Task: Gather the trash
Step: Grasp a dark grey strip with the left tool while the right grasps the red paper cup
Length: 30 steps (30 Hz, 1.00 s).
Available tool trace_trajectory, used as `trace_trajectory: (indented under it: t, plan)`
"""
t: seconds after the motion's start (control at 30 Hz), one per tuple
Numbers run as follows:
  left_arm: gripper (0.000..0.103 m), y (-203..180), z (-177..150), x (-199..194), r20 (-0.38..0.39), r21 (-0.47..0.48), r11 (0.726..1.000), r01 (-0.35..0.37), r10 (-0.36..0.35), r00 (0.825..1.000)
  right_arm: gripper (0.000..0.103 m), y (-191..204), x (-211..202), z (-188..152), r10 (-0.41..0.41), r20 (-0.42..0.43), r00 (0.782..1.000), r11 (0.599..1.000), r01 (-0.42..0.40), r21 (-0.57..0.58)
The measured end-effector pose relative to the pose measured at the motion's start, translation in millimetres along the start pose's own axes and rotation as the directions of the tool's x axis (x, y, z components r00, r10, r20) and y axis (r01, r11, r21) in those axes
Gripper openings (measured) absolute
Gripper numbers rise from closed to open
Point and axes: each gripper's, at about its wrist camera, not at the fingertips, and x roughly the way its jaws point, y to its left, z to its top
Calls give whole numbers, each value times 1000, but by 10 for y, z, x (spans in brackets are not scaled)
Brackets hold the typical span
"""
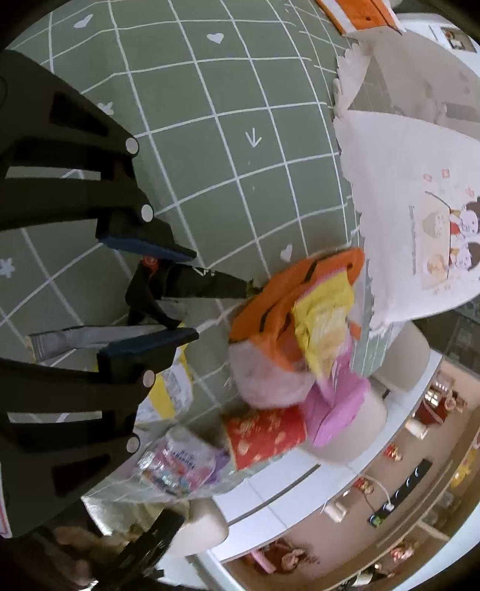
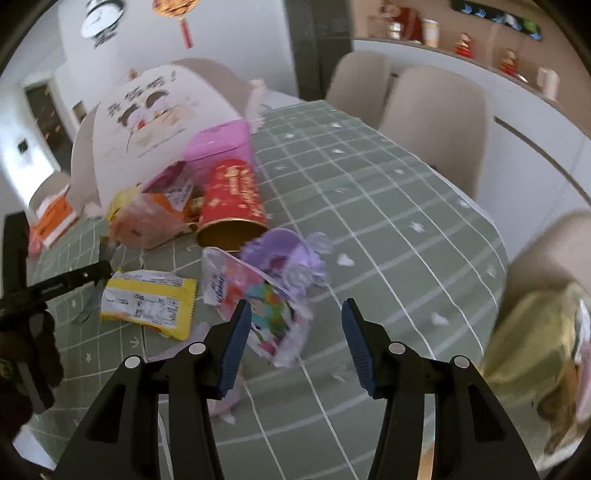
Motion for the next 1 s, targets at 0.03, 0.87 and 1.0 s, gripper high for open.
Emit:
trace_trajectory:
  t: [0.03, 0.87, 1.0]
  plan:
    - [34, -4, 2, -13, 1, 2, 1000, 9, -9, 1000, 48, 35, 25, 18, 8, -4, 1000, 1000, -8, -14]
    - [35, -116, 261, -260, 38, 13, 997, 74, -74, 996, 48, 539, 928, 1149, 120, -48, 992, 988, -124, -92]
    - [35, -15, 282, -221, 36, -21, 998, 60, -59, 998, 51, 506, 1068, 1122, 137, -62, 989, 988, -140, -60]
